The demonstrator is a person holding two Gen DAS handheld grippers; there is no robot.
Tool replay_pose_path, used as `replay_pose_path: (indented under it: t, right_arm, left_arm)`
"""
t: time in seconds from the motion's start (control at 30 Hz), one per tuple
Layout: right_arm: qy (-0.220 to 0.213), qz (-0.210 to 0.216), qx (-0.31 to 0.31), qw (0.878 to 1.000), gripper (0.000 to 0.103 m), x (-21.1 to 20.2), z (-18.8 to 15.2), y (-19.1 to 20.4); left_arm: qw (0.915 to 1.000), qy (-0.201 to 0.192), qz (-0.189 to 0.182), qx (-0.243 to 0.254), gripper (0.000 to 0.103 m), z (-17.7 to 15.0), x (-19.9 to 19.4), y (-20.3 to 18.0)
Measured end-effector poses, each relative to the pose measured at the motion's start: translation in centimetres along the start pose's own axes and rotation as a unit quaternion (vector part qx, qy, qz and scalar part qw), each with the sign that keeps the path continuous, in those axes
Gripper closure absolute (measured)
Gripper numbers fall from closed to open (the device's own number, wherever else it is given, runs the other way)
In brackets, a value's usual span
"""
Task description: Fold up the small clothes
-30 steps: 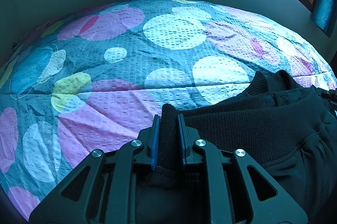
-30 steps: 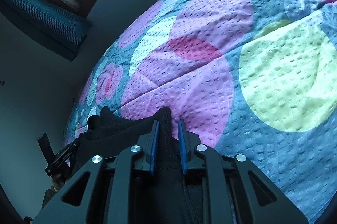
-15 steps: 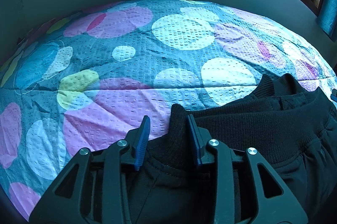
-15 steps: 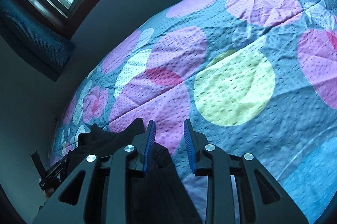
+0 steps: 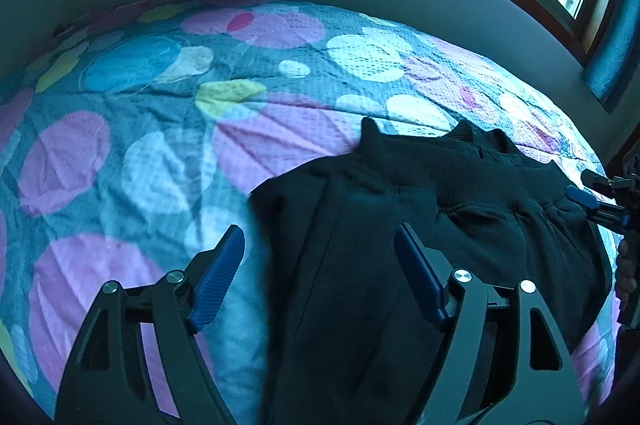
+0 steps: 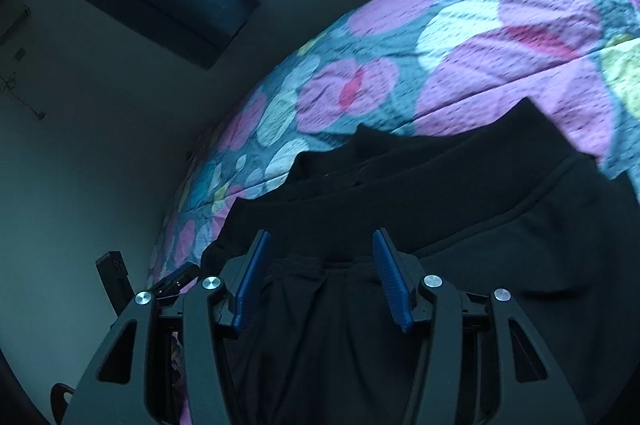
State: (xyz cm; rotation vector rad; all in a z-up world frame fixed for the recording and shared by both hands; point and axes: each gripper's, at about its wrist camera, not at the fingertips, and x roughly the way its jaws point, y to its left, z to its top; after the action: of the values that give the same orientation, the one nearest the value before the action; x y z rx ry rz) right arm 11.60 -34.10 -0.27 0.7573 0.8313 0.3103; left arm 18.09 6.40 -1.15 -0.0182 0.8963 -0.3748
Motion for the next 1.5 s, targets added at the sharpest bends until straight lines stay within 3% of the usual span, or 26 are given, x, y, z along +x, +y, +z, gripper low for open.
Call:
replay_pose_path:
  t: [0.13,0.2,0.27,0.33,0.43,0.67,0.77,0.9,1.0,1.23,1.37,1.5]
  right_arm:
    - [0.031,0.004,0.0,1.0,0.045,4.9,-0.3,1.5]
    - [0.056,-0.023,0.016,0.998,0.043,7.8,-0.2,0.9]
    - [0.05,-0.031,0.02,0.998,0.043,9.0,-0.2,0.3]
    - [0.044,-0.029,0.027,0.998,0.041,8.7,-0.1,0.9]
    - [0.046,-0.036,0.008,0.998,0.041,7.5,-0.3,1.9]
    - [0.041,-0.009,-0.005,0.999,0.041,2.9,-4.9,3.9]
    - [0.058,-0.006,-0.014,0.998,0.041,2.4,-7.5,4.7]
    - [0.08,-0.034,-0.037,0.996,0.037,3.8,-9.9,4.3]
    - [0.071,-0.031,-0.048,0.996,0.037,4.4,-9.9,3.8]
    - [0.042,-0.027,-0.059,0.997,0.037,0.5,-11.5,6.2]
    - [0.063,-0.024,-0.063,0.996,0.037,-0.2,-13.9,6.3]
    - [0.087,-0.031,-0.044,0.995,0.034,1.6,-15.0,3.9]
  left_arm:
    - [0.9998,0.013,-0.003,-0.014,0.021,-2.5,-1.2,2.3]
    - [0.9995,0.027,-0.01,-0.017,0.021,-3.5,-1.2,2.8]
    - [0.9985,0.042,-0.026,-0.026,0.02,-4.4,-1.2,3.3]
    - [0.9957,0.058,-0.056,-0.046,0.019,-4.9,-0.8,3.7]
    - [0.9936,0.06,-0.072,-0.062,0.016,-5.2,-0.7,3.9]
    - [0.9892,0.068,-0.103,-0.079,0.016,-6.1,-1.8,3.6]
    - [0.9882,0.078,-0.101,-0.085,0.016,-6.9,-1.9,3.5]
    - [0.9894,0.079,-0.09,-0.082,0.016,-7.6,-2.5,2.8]
    - [0.9862,0.085,-0.097,-0.104,0.016,-8.2,-3.0,2.5]
    - [0.9763,0.092,-0.13,-0.146,0.016,-9.6,-4.3,2.7]
    - [0.9755,0.085,-0.128,-0.157,0.016,-9.4,-4.0,2.5]
    - [0.9787,0.071,-0.113,-0.156,0.013,-8.8,-3.0,1.6]
